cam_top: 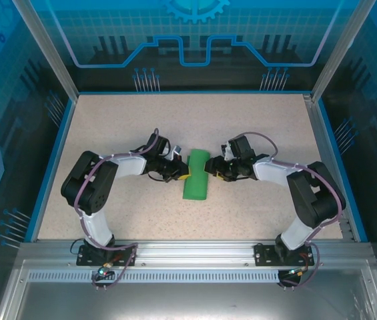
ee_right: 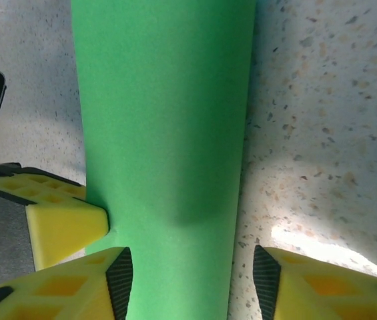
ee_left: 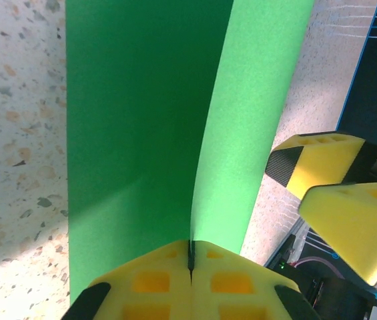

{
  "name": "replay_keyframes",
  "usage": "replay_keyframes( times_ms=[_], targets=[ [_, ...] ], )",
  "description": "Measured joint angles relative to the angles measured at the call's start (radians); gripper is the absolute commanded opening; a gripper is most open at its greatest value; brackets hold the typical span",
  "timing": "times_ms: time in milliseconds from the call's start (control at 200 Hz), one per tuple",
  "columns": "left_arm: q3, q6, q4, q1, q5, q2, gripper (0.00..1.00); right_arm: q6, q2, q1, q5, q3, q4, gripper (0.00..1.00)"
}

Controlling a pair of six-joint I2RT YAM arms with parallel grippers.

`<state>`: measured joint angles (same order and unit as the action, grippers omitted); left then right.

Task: Fold a paper plane with a square sheet of paper (pick it up from the middle)
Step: Hold the square sheet of paper at the center of the table.

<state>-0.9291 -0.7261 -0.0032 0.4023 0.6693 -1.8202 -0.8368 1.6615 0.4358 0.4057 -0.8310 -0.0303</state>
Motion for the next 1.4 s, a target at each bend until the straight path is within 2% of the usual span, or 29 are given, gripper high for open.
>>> replay_keyframes(
  times_ms=[80, 165, 360, 465, 505, 560, 630, 720, 970, 1145, 1400],
  targets=[
    [-0.002, 0.0, -0.003, 0.0, -0.002, 0.0, 0.05, 0.0, 0.015, 0.009, 0.014, 0.0, 0.014, 0.5],
    [-0.005, 0.0, -0.008, 0.0, -0.003, 0.0, 0.05, -0.004, 0.026, 0.017, 0.022, 0.0, 0.018, 0.42],
    [-0.011, 0.001, -0.014, 0.0, -0.003, 0.0, 0.09, -0.005, 0.066, 0.018, 0.026, 0.0, 0.024, 0.41],
    [-0.012, 0.001, -0.016, 0.0, -0.009, 0.0, 0.19, -0.005, 0.084, 0.018, 0.025, 0.0, 0.024, 0.41],
    [-0.012, 0.003, -0.019, 0.0, -0.016, 0.0, 0.29, -0.005, 0.088, 0.018, 0.024, 0.0, 0.024, 0.42],
    [-0.012, 0.006, -0.022, 0.0, -0.035, 0.002, 0.34, -0.008, 0.092, 0.018, 0.022, 0.0, 0.023, 0.43],
    [-0.011, 0.006, -0.045, 0.0, -0.079, 0.022, 0.45, -0.01, 0.095, 0.018, 0.02, -0.002, 0.015, 0.44],
    [-0.01, 0.002, -0.09, 0.0, -0.165, 0.084, 0.47, -0.011, 0.095, 0.026, 0.005, -0.018, -0.011, 0.49],
    [-0.002, 0.003, -0.171, 0.0, -0.36, 0.261, 0.49, 0.008, 0.117, 0.068, -0.08, -0.131, -0.157, 0.53],
    [0.018, 0.003, -0.203, -0.002, -0.412, 0.273, 0.5, 0.049, 0.148, 0.092, -0.134, -0.209, -0.271, 0.53],
    [0.03, 0.003, -0.225, -0.01, -0.423, 0.273, 0.49, 0.109, 0.171, 0.102, -0.175, -0.274, -0.4, 0.55]
  ],
)
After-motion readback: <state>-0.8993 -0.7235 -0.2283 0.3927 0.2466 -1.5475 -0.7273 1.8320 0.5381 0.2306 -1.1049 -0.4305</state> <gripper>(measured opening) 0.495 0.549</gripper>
